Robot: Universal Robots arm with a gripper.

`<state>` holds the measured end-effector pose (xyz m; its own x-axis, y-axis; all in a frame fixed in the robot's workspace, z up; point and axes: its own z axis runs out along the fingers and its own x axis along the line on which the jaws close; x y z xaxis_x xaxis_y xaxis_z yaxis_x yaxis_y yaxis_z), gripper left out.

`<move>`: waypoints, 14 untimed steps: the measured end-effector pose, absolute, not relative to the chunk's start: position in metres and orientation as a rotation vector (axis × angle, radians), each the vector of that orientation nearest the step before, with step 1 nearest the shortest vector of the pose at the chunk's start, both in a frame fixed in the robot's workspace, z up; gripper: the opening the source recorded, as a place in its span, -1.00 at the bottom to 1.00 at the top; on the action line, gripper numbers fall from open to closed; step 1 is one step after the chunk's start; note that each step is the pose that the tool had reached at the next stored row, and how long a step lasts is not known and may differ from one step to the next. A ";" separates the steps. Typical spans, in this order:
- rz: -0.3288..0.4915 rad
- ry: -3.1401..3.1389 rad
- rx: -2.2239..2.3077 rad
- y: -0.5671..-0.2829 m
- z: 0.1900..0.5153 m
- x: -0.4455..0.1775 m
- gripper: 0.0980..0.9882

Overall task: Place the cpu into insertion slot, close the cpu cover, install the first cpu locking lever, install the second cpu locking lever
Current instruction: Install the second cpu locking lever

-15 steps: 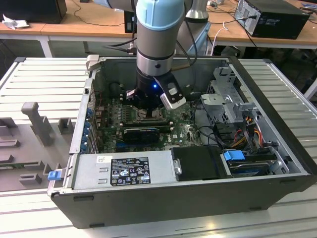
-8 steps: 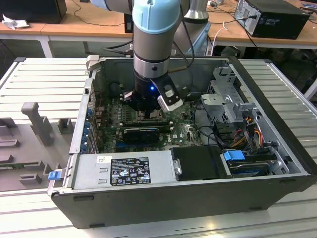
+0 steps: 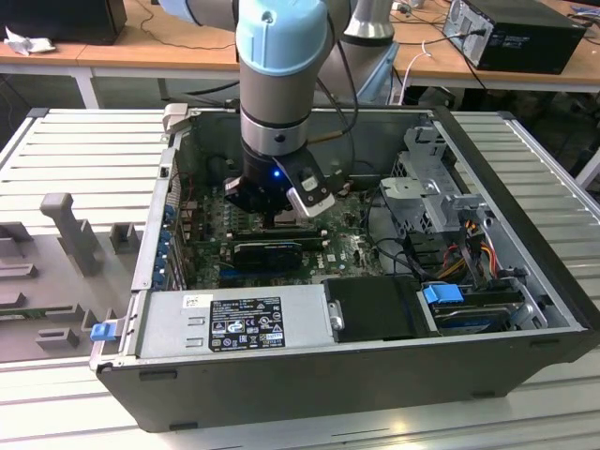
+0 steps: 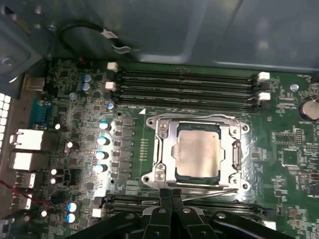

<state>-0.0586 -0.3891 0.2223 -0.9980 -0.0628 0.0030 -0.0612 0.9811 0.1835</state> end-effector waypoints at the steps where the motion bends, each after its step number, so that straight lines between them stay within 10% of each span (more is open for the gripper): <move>1: -0.298 -3.117 0.099 -0.390 0.222 -0.060 -0.98; 14: -0.426 -3.104 0.107 -0.405 0.206 -0.072 -0.98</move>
